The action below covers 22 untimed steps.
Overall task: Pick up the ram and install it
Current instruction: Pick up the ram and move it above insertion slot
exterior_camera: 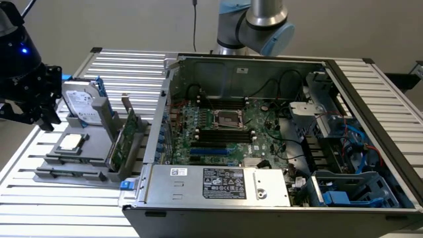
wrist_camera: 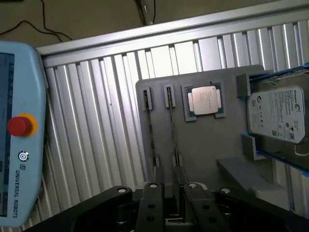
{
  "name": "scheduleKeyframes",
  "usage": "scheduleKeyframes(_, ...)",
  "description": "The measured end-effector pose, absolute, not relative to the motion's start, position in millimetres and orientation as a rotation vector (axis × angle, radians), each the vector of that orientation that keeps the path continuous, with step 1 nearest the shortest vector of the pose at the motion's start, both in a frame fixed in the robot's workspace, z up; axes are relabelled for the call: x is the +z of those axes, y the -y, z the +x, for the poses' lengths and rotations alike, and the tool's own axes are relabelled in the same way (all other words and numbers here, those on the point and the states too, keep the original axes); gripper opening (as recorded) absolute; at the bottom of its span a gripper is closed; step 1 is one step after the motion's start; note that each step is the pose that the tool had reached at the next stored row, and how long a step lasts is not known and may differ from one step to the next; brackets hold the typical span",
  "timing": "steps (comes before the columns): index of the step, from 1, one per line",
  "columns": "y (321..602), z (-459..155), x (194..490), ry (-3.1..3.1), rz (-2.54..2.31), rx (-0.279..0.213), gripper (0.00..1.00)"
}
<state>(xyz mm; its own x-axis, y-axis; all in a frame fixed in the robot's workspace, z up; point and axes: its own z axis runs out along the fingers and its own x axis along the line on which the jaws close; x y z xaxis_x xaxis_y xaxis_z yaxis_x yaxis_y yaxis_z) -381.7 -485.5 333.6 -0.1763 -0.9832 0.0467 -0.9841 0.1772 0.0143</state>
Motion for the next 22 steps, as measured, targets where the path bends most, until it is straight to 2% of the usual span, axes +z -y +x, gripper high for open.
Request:
scheduleKeyframes(1,485.8,-382.0,332.7,2.372,1.990,0.030,0.30)
scheduleKeyframes(2,486.2,-382.2,331.8,2.367,1.996,0.030,0.30)
scheduleKeyframes(3,486.7,-382.3,330.4,2.362,2.002,0.029,0.36)
scheduleKeyframes(22,495.1,-389.2,296.4,2.259,2.120,0.030,0.36)
